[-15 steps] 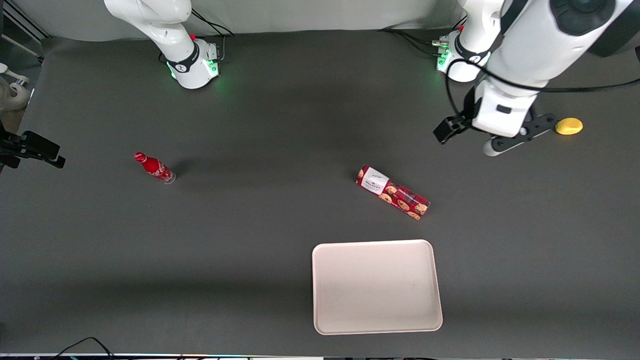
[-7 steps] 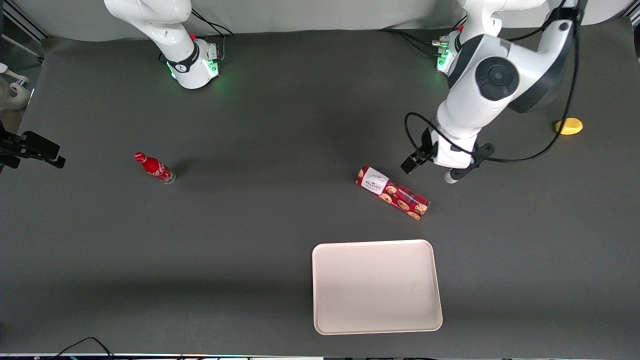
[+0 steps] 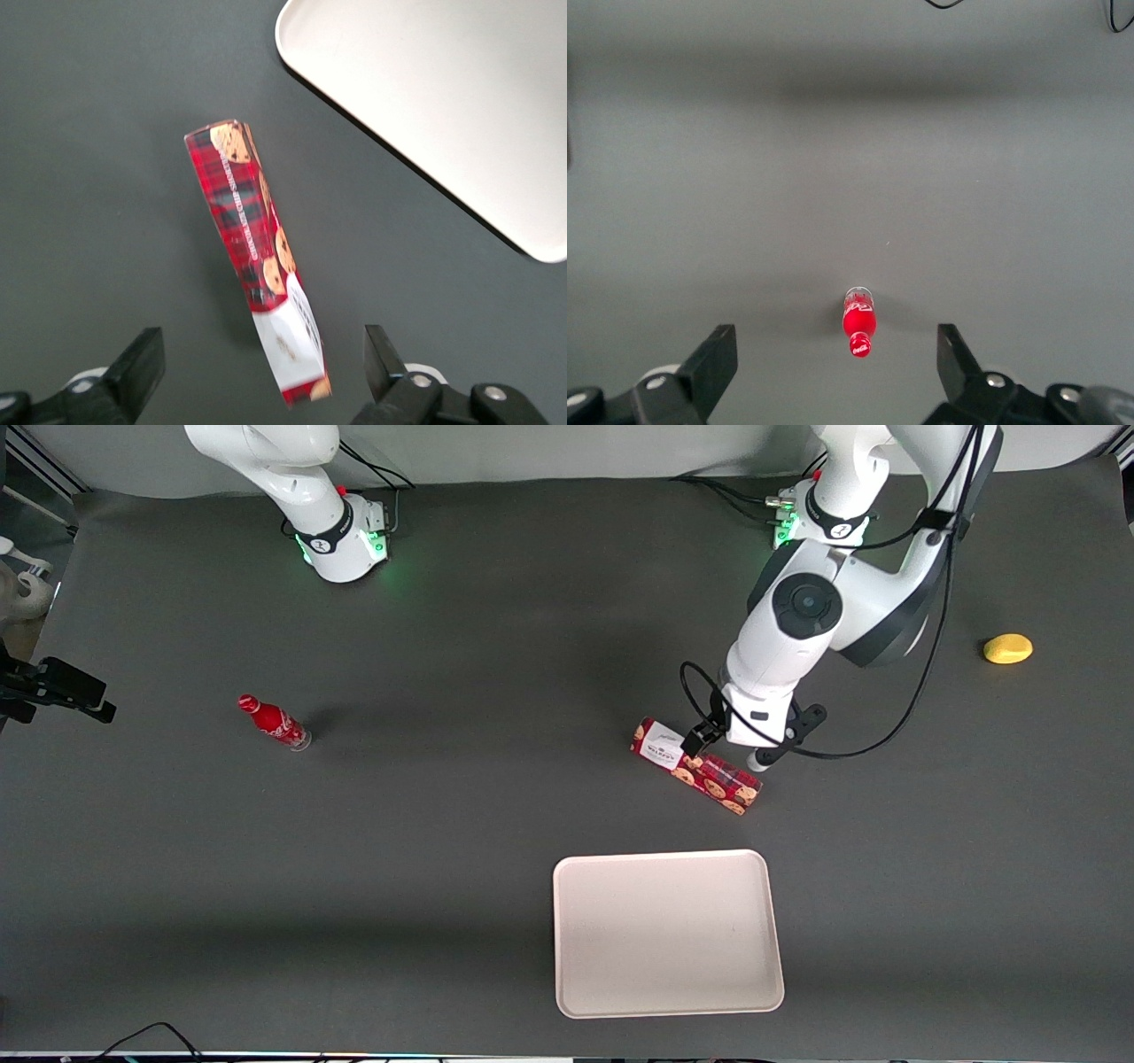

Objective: Place red cookie box on tray
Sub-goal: 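Move the open left gripper over the red plaid cookie box, then lower the left gripper and close it on the cookie box's end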

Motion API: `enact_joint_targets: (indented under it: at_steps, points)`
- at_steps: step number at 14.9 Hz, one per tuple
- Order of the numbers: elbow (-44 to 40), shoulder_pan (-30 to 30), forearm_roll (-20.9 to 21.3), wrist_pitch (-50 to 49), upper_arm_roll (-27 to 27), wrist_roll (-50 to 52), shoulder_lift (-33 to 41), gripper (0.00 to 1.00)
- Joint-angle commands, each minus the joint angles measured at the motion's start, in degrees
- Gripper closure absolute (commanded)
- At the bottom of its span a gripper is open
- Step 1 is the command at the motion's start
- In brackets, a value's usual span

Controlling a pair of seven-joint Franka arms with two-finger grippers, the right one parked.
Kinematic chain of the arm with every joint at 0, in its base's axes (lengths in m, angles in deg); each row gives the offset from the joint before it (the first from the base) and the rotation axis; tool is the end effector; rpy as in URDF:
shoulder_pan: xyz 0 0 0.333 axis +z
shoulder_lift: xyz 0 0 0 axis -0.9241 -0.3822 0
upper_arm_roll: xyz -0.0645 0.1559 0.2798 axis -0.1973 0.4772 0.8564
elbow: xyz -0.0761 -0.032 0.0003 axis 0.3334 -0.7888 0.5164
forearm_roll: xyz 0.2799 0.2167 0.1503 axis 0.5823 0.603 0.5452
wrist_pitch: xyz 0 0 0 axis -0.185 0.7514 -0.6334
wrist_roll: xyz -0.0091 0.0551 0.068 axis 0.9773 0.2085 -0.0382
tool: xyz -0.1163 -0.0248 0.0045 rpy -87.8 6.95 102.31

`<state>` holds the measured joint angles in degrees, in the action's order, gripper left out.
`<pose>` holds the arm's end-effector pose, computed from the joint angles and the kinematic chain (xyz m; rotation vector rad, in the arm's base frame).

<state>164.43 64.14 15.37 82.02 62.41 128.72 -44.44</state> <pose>0.5191 -0.2920 0.3671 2.8901 1.0142 0.0076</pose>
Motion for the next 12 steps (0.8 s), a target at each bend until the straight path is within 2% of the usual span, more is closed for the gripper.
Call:
enact_joint_targets:
  at_steps: [1,9,12]
  points:
    - [-0.65,-0.39,3.15,3.50,-0.04,3.25,-4.04,0.00]
    - [-0.82,-0.39,3.15,4.12,-0.04,4.67,-9.49,0.00]
    - [-0.91,-0.39,3.76,7.72,0.14,4.58,-12.83,0.00]
